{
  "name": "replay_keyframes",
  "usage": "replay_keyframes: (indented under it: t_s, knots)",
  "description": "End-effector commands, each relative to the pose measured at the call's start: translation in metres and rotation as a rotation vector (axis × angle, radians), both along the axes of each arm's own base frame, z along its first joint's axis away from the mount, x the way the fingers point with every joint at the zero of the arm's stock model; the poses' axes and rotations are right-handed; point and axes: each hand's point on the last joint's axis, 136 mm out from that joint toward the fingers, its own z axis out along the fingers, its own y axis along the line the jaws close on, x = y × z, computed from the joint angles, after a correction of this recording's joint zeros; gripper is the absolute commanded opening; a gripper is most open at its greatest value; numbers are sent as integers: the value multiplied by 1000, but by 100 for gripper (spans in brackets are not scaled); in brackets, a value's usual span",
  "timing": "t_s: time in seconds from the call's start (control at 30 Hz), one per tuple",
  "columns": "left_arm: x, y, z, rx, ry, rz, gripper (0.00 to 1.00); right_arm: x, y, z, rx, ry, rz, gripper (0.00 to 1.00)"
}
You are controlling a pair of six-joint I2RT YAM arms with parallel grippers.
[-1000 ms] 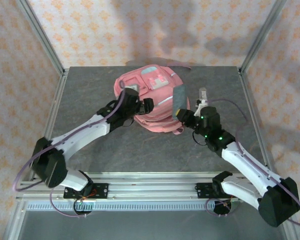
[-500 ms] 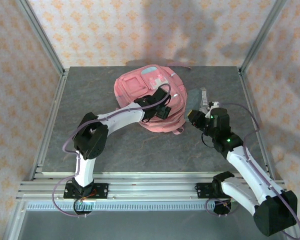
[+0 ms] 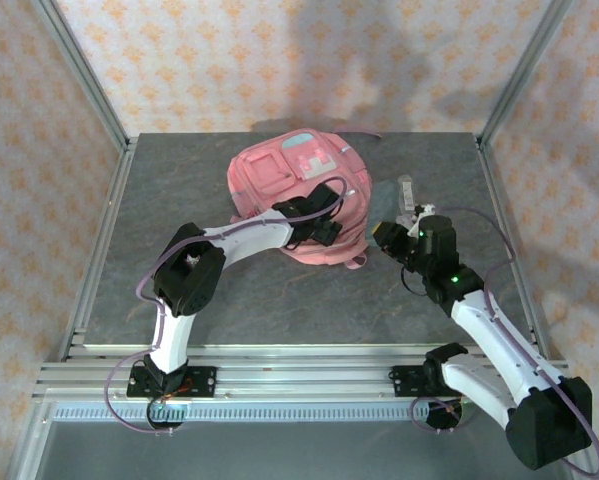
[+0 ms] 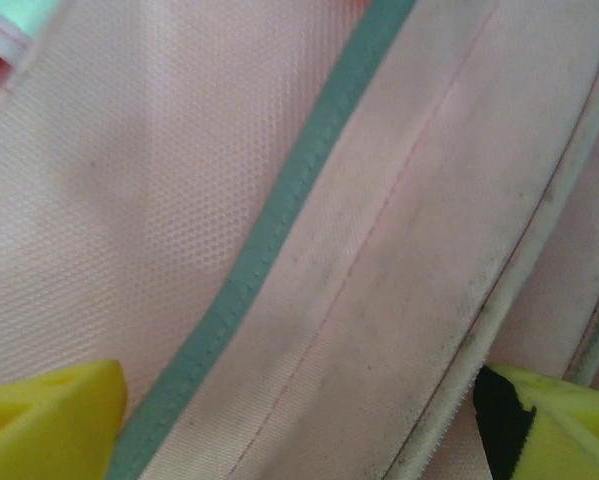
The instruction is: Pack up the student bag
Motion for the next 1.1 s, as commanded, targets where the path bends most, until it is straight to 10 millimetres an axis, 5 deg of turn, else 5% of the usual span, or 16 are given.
replay_keyframes:
  t_s: [0.0, 0.17, 0.23, 0.4, 0.57, 0.83, 1.07]
  knots:
    - [-9, -7, 2, -26, 4, -48, 89, 7, 1, 16, 29, -72, -3, 20]
    - [-2, 9, -7, 61, -20, 14, 80, 9, 3, 18, 41, -74, 4, 20]
    - [2, 13, -8, 92, -40, 25, 64, 8, 4, 18, 44, -72, 6, 20]
    - [12, 15, -6, 147, -74, 21, 1, 8, 4, 16, 45, -67, 7, 19]
    - [21, 10, 31, 125, -127, 25, 0, 6, 5, 9, 57, -55, 10, 19]
    - [41, 22, 149, 15, -283, 87, 0, 4, 25, -2, 129, -34, 104, 18]
    - [48, 34, 223, -84, -405, 123, 0, 11, 61, 5, 218, -60, 244, 16]
